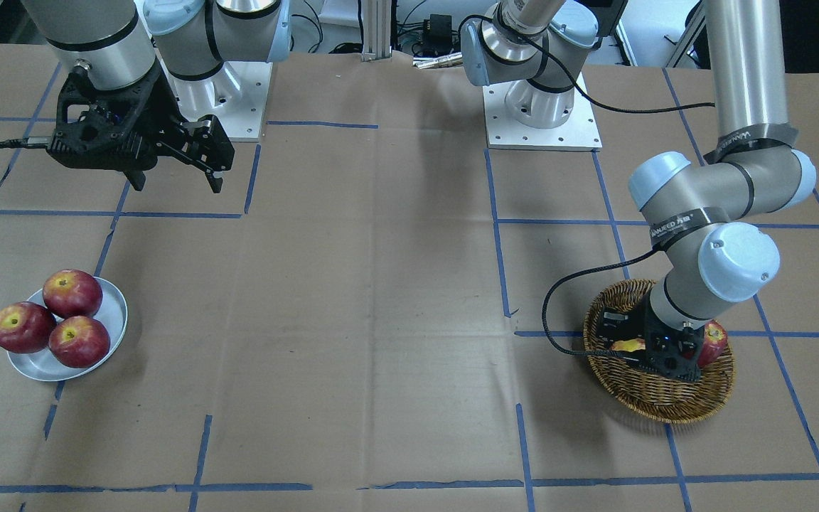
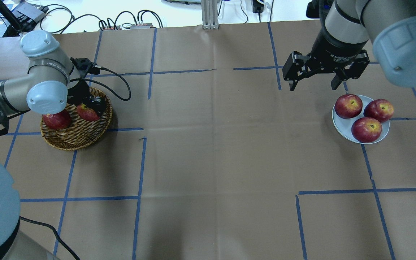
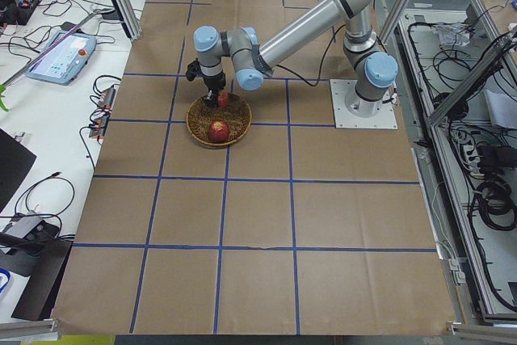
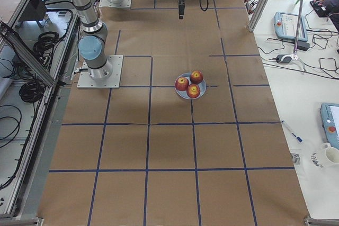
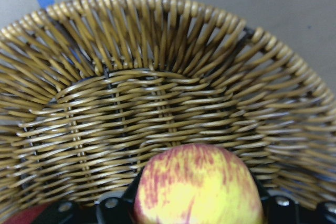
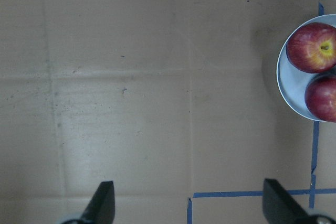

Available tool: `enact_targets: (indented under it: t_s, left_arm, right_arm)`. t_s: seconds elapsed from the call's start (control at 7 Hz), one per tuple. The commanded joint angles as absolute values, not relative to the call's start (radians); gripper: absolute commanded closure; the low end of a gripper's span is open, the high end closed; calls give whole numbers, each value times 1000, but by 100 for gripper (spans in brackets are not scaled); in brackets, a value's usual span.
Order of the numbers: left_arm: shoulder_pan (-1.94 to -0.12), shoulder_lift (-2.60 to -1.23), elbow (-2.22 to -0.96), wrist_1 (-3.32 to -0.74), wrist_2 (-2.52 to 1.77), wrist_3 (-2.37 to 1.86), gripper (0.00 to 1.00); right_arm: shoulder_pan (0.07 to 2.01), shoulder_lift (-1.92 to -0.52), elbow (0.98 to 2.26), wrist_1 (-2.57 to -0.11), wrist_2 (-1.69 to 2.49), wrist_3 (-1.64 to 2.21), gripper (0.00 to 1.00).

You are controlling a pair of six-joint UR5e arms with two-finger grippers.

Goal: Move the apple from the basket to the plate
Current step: 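Carry the apple with the left gripper toward the table center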

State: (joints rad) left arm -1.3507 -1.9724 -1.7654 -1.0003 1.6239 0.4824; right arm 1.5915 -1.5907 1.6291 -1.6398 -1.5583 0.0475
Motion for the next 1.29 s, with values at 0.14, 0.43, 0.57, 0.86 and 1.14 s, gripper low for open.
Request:
enact_targets:
  t_s: [0.14, 0.43, 0.57, 0.86, 1.14]
  left_arm:
    - [-1669, -1933, -1720, -1072, 1623, -78, 56]
    - [-1866, -2030, -1622, -1065, 1621, -379, 56]
    - [-1946, -2115, -1553, -1060, 1629, -482, 56]
    - [-2003, -2222, -1471, -1060, 1644, -526, 55]
    - [-2009, -2230, -1489, -1045, 1643, -525, 55]
  right_arm:
    - [1589, -1591, 1629, -1640, -1559, 48, 0]
    - [1591, -1591, 1629, -1640, -1559, 48, 0]
    - [1589, -1591, 1629, -1638, -1559, 48, 0]
    - [1589, -1591, 1629, -1638, -1559, 48, 0]
    - [1589, -1591, 1629, -1638, -1559, 48, 0]
